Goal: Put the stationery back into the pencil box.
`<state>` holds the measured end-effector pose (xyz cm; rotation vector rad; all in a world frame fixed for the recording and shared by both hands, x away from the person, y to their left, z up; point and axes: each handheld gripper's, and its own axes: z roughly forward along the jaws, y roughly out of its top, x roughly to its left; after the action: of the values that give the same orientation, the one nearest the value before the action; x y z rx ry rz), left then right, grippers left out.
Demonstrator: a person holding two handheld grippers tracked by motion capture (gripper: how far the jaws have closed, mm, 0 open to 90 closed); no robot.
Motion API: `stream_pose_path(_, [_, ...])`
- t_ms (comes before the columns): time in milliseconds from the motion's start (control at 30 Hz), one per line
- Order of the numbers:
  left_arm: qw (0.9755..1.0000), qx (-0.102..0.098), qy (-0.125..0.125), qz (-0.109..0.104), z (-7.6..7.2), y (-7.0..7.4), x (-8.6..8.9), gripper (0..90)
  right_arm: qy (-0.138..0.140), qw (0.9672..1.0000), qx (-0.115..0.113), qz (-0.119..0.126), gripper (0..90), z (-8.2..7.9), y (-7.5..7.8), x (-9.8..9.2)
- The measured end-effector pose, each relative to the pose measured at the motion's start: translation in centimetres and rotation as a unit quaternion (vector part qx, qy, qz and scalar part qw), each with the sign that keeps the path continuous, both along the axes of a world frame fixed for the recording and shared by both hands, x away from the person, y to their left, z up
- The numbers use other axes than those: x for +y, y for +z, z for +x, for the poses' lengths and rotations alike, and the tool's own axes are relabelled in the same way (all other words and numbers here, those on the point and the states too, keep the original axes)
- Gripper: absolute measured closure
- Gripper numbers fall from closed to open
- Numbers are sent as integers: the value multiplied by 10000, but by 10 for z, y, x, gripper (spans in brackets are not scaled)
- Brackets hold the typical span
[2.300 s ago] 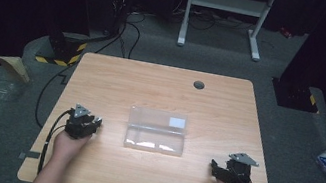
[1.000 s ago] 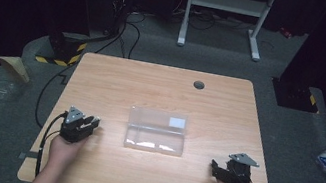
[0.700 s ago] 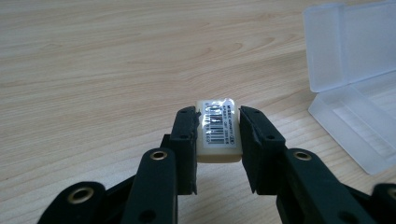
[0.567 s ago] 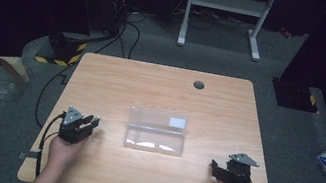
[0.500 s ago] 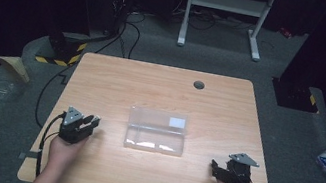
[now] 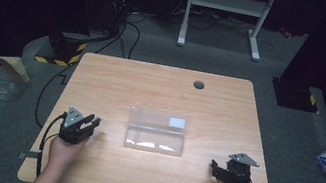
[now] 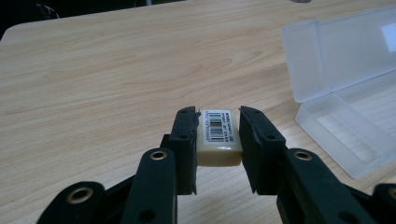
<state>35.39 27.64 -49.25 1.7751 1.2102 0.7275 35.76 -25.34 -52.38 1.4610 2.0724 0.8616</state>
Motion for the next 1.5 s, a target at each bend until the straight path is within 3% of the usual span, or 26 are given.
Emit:
stream_pose_path(567, [9993,-343,-95,-141,-9,13,-13,678,-5,10000,5,7,193,0,0,0])
stream_pose_path(1133, [9981,-328,-475,-220,-14,15,-40,678,4,10000,3,5,194,0,0,0])
stream_pose_path(1500, [9974,-329,-569,-282,-14,13,-59,679,9,10000,-7,-12,197,0,0,0])
